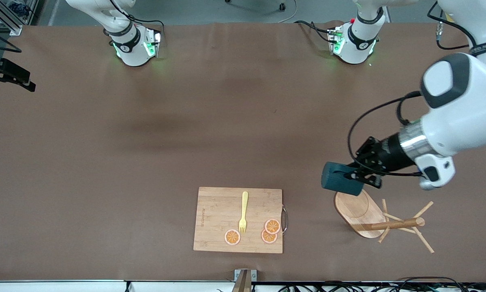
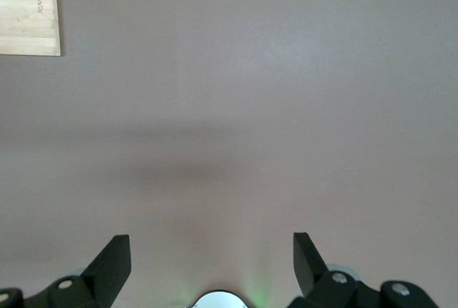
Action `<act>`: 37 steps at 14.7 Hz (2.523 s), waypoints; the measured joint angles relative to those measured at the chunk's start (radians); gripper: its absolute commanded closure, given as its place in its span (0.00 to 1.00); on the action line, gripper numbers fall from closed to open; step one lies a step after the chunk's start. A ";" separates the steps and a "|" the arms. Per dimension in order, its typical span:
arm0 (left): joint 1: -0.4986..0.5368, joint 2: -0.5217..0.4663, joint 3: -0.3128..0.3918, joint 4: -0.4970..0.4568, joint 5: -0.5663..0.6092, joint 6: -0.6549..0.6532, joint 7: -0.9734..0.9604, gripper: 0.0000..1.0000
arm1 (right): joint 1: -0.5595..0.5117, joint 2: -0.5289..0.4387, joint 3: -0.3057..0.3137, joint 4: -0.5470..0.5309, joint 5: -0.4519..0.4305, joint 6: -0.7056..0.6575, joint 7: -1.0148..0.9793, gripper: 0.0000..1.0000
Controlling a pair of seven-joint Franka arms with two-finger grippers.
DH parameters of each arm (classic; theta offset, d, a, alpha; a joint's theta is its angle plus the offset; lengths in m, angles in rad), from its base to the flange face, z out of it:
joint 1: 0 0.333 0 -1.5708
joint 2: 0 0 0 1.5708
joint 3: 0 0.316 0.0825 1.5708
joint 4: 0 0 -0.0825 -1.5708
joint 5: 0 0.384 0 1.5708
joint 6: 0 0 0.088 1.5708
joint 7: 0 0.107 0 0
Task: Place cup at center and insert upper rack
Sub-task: 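Carry the teal mug with the left gripper to the wooden mug tree, then hang the mug handle on a mug-tree peg with the left gripper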
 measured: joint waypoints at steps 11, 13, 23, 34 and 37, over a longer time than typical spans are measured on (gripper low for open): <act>0.143 0.116 -0.002 -0.001 -0.157 0.047 0.350 1.00 | 0.000 0.000 0.001 0.000 0.000 0.000 0.000 0.00; 0.142 0.131 -0.007 -0.001 -0.183 0.086 0.359 1.00 | 0.000 0.000 0.001 0.000 0.000 0.000 0.000 0.00; 0.201 0.186 -0.003 -0.001 -0.266 0.137 0.509 0.99 | 0.000 0.000 0.003 0.000 0.000 -0.002 0.000 0.00; 0.265 0.238 -0.002 -0.005 -0.391 0.135 0.568 0.94 | 0.000 0.000 0.004 0.000 0.000 -0.004 0.000 0.00; 0.275 0.242 -0.002 -0.005 -0.391 0.135 0.576 0.75 | 0.000 0.000 0.004 0.000 0.000 -0.005 0.000 0.00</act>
